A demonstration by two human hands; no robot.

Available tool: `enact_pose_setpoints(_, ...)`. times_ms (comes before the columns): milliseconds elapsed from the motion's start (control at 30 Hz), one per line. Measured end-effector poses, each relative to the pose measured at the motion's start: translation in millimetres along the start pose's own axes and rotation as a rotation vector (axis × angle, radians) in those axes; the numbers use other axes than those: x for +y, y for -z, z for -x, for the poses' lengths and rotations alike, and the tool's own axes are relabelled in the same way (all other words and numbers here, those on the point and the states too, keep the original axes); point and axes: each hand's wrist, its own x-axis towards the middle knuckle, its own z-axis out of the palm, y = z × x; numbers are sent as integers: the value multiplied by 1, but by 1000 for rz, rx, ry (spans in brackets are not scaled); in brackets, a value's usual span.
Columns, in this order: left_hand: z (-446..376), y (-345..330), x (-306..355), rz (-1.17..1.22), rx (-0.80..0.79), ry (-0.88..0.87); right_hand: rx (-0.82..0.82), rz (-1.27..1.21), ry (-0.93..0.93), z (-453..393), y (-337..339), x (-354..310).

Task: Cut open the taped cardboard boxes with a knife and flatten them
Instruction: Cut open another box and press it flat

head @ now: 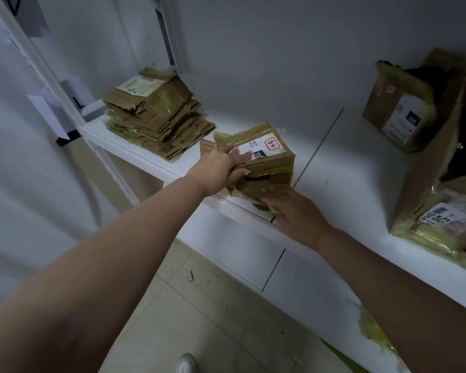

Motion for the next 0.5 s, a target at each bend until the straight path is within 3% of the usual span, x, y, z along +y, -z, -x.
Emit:
enact_pose_setpoints(200, 7, -1, 1, 99, 31, 43, -30, -41, -70, 2, 2, -3)
enact_pose_setpoints(267, 10, -5, 5, 73, 36, 52, 108, -25, -71, 2, 4, -8)
enact_pose_setpoints(400, 9, -14, 11, 63, 87, 84, 536, 158, -54, -4, 16, -9)
enact_pose_setpoints(500, 6, -15, 13, 73, 119, 106, 515, 258, -125, -19, 25, -6)
